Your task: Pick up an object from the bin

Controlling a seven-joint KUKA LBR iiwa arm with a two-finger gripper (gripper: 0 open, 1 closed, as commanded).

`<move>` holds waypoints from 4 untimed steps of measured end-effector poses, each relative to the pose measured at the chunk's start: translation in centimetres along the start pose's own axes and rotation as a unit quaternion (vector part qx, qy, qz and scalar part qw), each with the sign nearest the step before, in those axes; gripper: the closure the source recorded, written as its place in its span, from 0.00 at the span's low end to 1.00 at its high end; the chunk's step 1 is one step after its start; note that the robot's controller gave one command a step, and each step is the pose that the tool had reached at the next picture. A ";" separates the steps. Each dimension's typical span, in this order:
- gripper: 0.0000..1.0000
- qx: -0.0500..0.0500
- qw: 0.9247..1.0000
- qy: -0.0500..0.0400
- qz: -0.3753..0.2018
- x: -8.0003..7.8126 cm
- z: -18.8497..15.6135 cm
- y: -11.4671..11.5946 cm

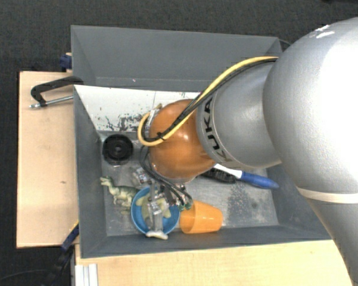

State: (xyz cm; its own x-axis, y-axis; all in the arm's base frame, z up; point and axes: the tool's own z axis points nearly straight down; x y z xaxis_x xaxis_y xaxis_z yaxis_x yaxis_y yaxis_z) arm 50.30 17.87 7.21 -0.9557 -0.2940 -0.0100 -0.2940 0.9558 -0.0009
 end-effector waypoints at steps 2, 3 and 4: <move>0.00 -0.002 0.954 0.001 -0.299 0.6 -2.9 0.1; 0.00 -0.001 0.952 -0.008 -0.305 0.4 -0.4 0.5; 0.00 -0.001 0.953 -0.001 -0.303 0.0 -0.7 0.6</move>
Offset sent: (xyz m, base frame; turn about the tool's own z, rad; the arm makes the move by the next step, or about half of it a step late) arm -0.0120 0.0109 0.0279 -0.5083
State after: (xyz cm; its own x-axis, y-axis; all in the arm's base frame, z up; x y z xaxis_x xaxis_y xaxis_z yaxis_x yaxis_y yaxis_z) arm 50.11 18.40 7.93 -0.6100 -0.7923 -0.0107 -0.7923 0.6101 -0.0046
